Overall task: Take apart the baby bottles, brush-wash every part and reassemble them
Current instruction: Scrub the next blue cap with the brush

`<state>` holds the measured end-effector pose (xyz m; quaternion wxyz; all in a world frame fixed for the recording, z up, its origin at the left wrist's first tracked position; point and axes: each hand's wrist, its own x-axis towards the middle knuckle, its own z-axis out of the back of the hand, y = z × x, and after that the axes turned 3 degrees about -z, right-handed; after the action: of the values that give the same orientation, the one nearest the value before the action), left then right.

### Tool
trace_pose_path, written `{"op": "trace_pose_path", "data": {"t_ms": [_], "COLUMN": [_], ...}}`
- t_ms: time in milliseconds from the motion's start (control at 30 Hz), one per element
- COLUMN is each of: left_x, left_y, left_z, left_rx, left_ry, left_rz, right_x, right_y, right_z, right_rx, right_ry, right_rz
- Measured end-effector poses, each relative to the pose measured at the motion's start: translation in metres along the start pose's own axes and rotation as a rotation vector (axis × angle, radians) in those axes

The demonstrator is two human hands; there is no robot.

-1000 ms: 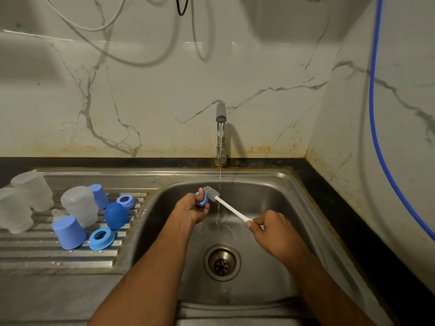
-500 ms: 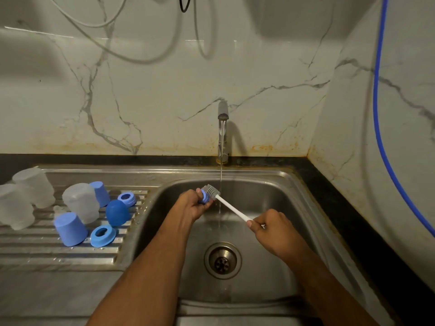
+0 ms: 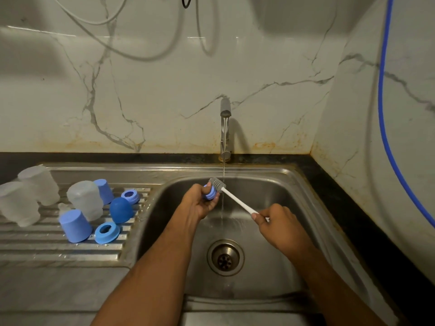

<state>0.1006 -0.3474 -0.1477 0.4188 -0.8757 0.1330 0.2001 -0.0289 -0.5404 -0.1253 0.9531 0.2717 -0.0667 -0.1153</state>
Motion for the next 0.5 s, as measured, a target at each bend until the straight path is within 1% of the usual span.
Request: {"op": "trace_pose_path", "data": {"t_ms": [67, 167, 367, 500], "left_x": [-0.002, -0.002, 0.008, 0.006], "left_y": [0.005, 0.005, 0.000, 0.010], "left_z": [0.001, -0.007, -0.006, -0.012], "left_rx": [0.012, -0.035, 0.004, 0.086], "left_ry": [0.022, 0.020, -0.039, 0.044], "left_rz": [0.013, 0.028, -0.051, -0.020], "right_x": [-0.002, 0.001, -0.004, 0.003], "right_y": [0.002, 0.002, -0.003, -0.002], "right_z": [-0.003, -0.001, -0.002, -0.005], "right_rx": [-0.018, 0.000, 0.036, 0.047], "right_ry": [-0.013, -0.019, 0.083, 0.008], "right_rz": [-0.006, 0.002, -0.006, -0.028]}}
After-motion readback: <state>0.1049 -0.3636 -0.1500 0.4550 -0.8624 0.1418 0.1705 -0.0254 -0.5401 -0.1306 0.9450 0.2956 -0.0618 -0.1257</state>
